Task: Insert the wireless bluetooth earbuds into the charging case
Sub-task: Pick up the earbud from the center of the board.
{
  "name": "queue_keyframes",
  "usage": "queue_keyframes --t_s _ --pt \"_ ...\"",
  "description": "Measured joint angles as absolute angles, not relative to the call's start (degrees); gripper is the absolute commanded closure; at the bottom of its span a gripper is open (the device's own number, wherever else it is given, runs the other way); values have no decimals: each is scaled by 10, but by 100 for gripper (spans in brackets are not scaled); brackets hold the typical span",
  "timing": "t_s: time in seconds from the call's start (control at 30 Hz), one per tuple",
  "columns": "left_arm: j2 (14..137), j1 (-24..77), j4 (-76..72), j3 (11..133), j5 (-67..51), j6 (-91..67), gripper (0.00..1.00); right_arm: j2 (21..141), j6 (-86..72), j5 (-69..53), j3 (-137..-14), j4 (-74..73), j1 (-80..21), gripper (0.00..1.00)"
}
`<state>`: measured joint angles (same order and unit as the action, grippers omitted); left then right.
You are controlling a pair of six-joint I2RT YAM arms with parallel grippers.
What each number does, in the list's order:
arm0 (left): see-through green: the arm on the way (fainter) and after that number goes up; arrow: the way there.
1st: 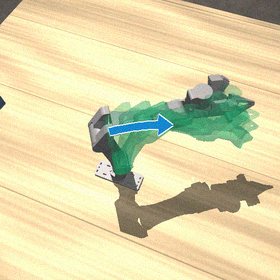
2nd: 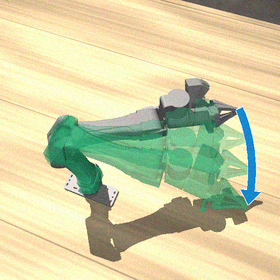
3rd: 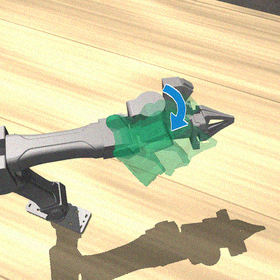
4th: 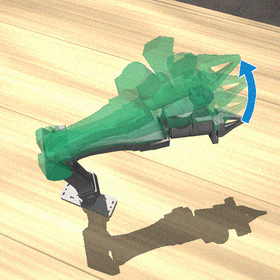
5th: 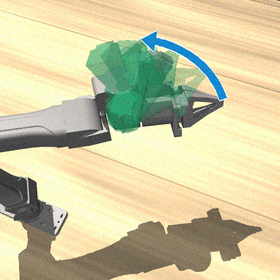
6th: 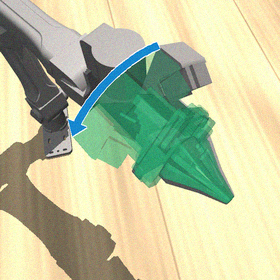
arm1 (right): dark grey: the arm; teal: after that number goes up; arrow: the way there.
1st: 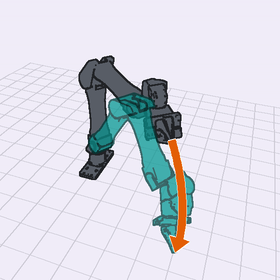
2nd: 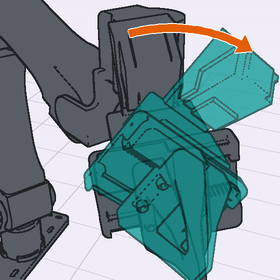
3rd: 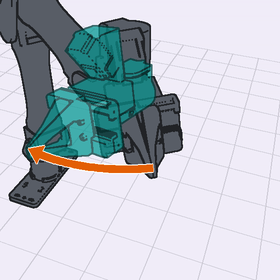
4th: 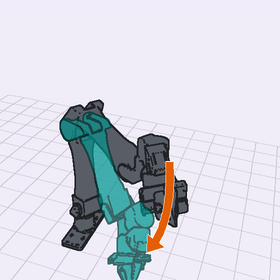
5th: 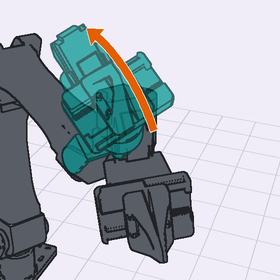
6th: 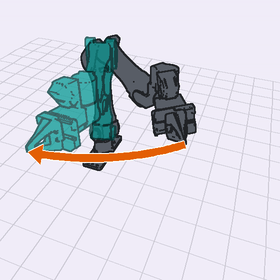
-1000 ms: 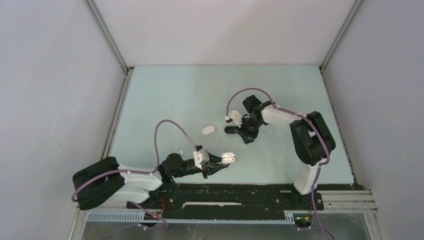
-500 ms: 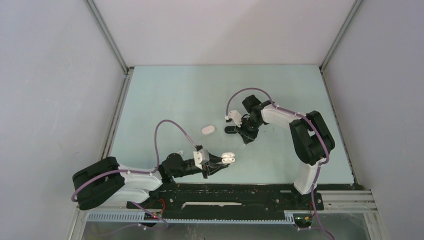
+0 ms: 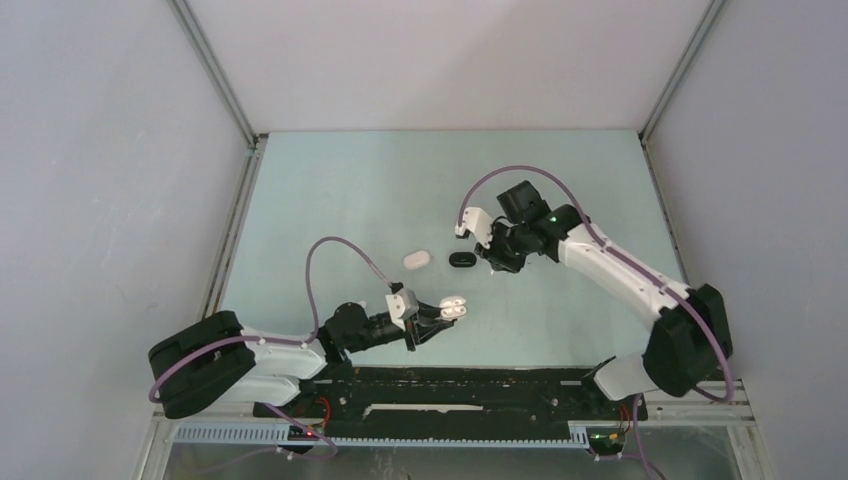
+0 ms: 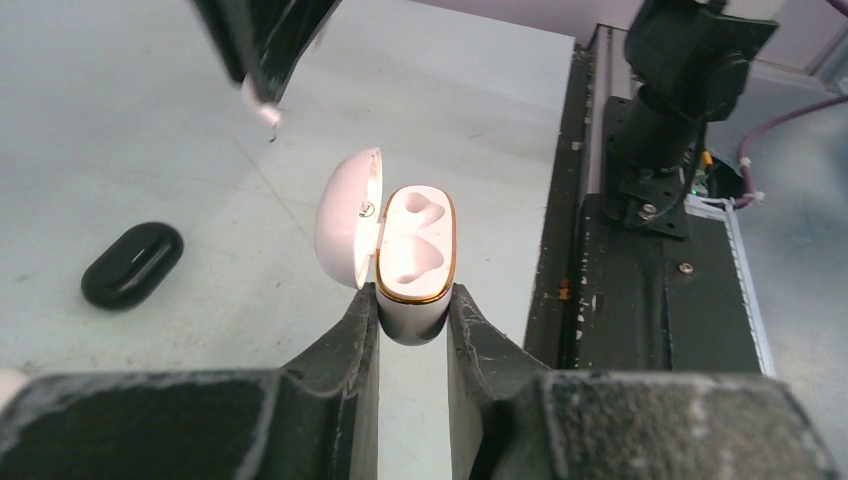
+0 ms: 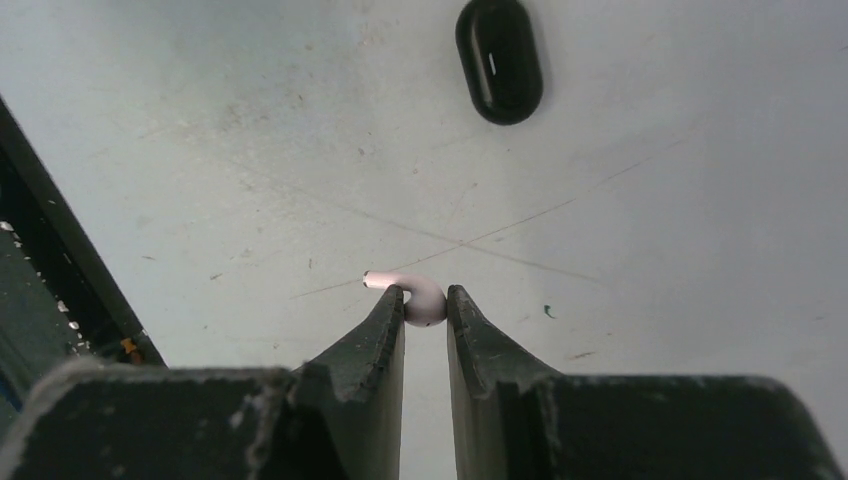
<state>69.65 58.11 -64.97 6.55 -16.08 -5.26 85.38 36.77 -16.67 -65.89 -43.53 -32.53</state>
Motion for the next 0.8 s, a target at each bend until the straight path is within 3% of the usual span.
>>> queue_keyframes --t_s 0.3,0.57,0.8 --pt "712 546 -651 66 -146 -82 100 752 435 -65 -659 -422 -416 100" --pt "713 544 -654 66 -135 -90 100 784 503 12 -754 -456 -437 100" --pt "717 544 -656 66 -132 -96 100 754 547 40 -765 -463 -503 100"
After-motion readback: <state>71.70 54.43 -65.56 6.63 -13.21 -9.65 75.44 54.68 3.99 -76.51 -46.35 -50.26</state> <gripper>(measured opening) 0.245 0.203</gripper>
